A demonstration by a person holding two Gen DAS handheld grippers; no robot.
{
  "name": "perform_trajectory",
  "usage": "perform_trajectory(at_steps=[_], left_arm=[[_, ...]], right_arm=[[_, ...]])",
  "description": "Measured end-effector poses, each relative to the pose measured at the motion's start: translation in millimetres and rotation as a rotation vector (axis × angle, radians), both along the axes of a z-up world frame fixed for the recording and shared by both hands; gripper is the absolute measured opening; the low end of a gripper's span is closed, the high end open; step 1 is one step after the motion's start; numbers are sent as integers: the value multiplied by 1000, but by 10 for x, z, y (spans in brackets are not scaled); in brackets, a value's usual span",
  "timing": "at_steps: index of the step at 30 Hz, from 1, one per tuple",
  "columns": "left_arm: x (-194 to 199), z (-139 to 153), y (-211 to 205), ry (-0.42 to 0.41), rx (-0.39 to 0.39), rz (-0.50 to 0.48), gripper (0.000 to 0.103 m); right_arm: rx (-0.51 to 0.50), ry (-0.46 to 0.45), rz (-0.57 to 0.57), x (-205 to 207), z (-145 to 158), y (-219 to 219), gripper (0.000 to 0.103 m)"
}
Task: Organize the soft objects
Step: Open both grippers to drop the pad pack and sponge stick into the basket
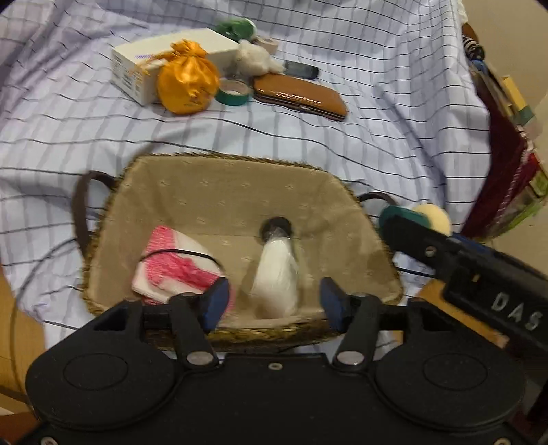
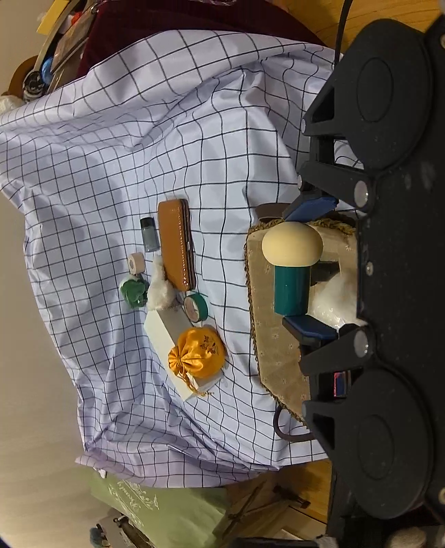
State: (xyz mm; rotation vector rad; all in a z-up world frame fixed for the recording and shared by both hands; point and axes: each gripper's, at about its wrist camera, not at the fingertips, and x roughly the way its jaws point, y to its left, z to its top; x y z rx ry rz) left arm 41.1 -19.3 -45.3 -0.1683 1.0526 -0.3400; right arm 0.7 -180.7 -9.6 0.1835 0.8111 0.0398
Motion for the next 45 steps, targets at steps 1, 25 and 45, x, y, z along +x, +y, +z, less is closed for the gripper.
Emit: perform_trajectory(at_steps=[1,25,45], left_arm=[[-18,6,5,-13,23,11,56],[-180,85,210,-91,153,180,66],[-176,80,211,-89,161,176,66]], right_arm=[[-3,1,4,-2,-2,7,59],[-18,35,58,-25,-83,145,62],[-13,51,49,-12,-112,134,62]])
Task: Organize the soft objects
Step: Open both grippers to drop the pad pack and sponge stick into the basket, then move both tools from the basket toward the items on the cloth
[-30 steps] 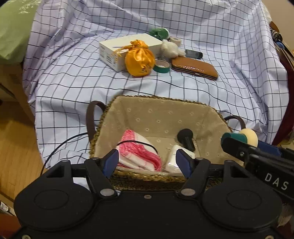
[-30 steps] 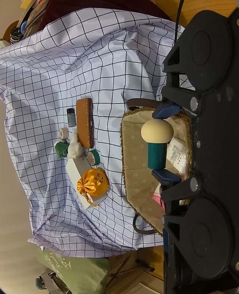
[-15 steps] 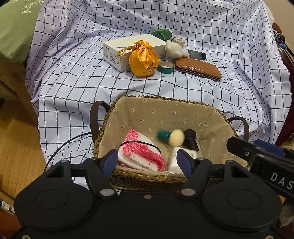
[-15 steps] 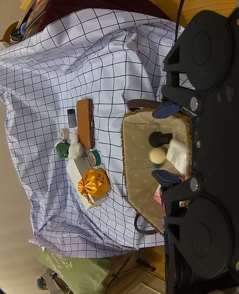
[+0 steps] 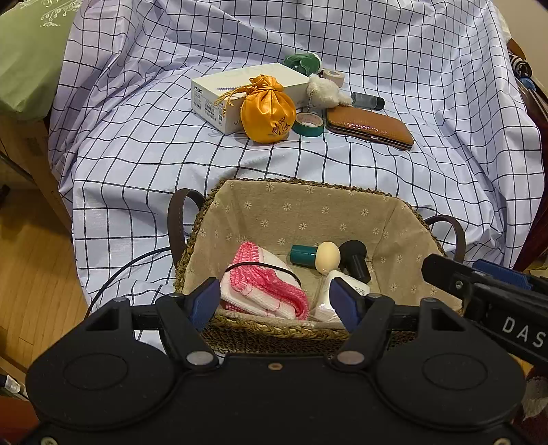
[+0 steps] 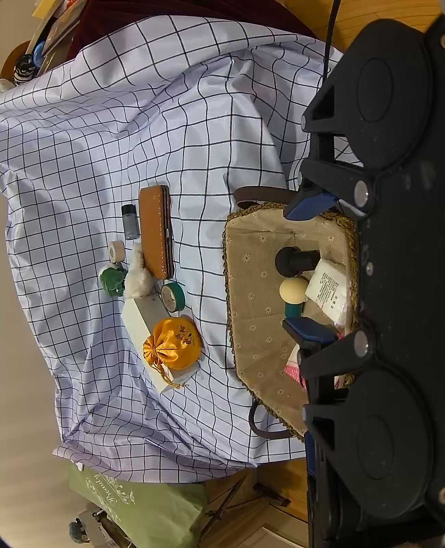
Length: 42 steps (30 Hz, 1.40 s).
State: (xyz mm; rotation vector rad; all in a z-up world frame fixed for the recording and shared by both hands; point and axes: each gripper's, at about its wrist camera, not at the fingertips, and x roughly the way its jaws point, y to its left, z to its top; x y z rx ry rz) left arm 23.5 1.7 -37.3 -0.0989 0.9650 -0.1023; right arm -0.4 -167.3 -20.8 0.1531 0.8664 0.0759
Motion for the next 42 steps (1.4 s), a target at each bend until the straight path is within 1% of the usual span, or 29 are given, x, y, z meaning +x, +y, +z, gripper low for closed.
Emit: perform_trajectory(at_steps=[10,16,17,18,20,30,31,35,42], left_arm=[[74,11,32,11,20,7,67],[149,31,-6,14,47,-12,68],[164,30,-13,17,50,-17,68],[178,29,-20,21,51,-22,73],[200,27,-29,28,54,-32,77],[345,54,-32,66,75,-89,77],[369,57,-31,70,78,-96,77],[459,84,-32,93,76,-136,77],[691,200,-47,80,99,-209,77]], right_arm=[[0,15,-9,84,-31,-21,63],[-3,34,-24,190,-44,-47,63],[-3,39,-25,213,-47,-51,63],[-3,42,-26,227,-49,-51,63],[-7,53,-25,267,-60,-50,63],[-22,128,-21,506,-170,-60,64],[-26,130,-18,535,-165,-53,66],[-49,126,-9,655,-98,-42,66],[-75,92,-17,993,42,-117,66]])
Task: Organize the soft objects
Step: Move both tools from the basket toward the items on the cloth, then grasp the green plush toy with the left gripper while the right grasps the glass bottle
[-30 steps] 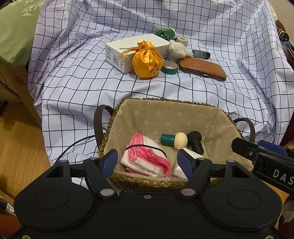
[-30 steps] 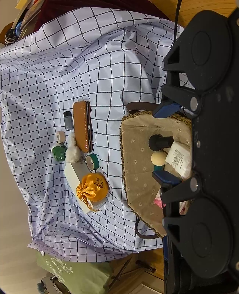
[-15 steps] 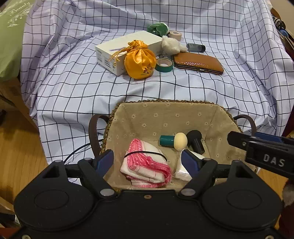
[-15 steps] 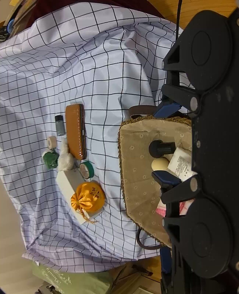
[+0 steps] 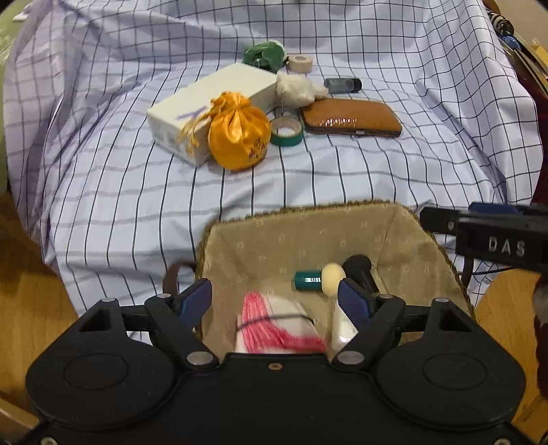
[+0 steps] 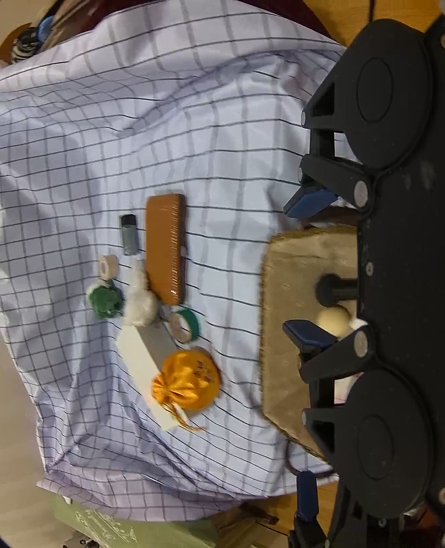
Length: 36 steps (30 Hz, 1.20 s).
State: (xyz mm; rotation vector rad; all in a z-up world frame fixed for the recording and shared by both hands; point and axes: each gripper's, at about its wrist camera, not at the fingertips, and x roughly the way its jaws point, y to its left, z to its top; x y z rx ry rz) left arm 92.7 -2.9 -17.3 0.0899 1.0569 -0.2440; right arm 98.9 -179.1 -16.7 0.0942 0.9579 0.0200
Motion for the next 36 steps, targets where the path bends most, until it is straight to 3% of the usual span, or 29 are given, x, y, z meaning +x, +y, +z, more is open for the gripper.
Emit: perform_trajectory(at_steps=[12,21,31,36], left_arm=[[816,267,26,-61,-16,-32,78],[1648,433,-51,-98,-17,-15,78],[2747,298,-363,-95,44,-18,79],[3220,134,-569,-76,71,-50,80]], right_arm=[[-81,-116,-37,937,66,-149,70],[-102,-176,-57,1740,-99,-271,79],[-124,-144,-55,2491,-529,-372,100],[-131,-110,-44,2749,-696,-375,100]])
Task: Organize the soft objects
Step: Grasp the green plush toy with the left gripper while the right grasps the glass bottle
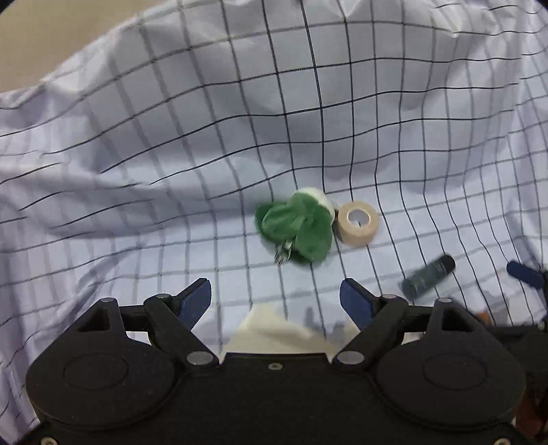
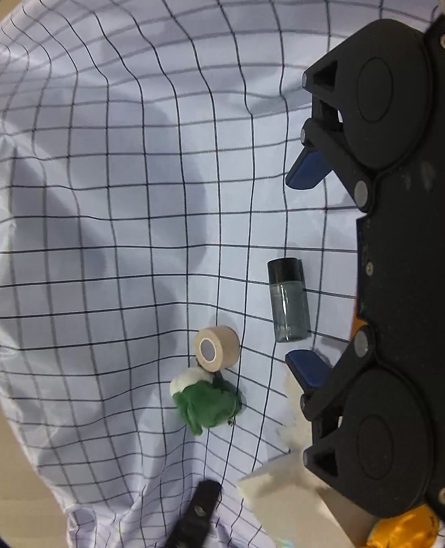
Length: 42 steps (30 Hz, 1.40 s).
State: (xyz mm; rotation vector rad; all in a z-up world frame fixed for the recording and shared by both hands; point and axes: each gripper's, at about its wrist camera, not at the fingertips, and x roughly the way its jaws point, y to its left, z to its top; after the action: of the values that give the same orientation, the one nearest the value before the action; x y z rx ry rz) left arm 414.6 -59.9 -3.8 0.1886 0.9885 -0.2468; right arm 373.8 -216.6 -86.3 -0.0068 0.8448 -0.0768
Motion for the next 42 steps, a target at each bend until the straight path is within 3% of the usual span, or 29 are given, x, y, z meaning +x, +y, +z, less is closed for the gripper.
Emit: perform_trajectory(at_steps=[6,10,14,25,28,31,34,42], left_arm=[[510,-257,-159,102,-86,35,80],[733,-400,-278,121,-84,59,80],[867,-496,-360,124,-79,74,80],[1046,-664,-266,172,-153,178,84],[1107,-714,-256,193,-172,196,82],[1185,-789,-229,222,-210,213,67],[1226,-833,-180,219,-238,218,63],[1083,-694,-43,153,-245,190,55]], right_arm=[[22,29,-3,285,-99,71,100],[28,56,4,403,-156,77,100],[25,55,18,444,-210,60,100],[14,46,89,462,-215,92,99],[7,61,104,501,-246,108,95],[18,81,115,513,-259,113,81],[45,84,128,523,-261,114,68],[22,43,60,469,-141,29,69]])
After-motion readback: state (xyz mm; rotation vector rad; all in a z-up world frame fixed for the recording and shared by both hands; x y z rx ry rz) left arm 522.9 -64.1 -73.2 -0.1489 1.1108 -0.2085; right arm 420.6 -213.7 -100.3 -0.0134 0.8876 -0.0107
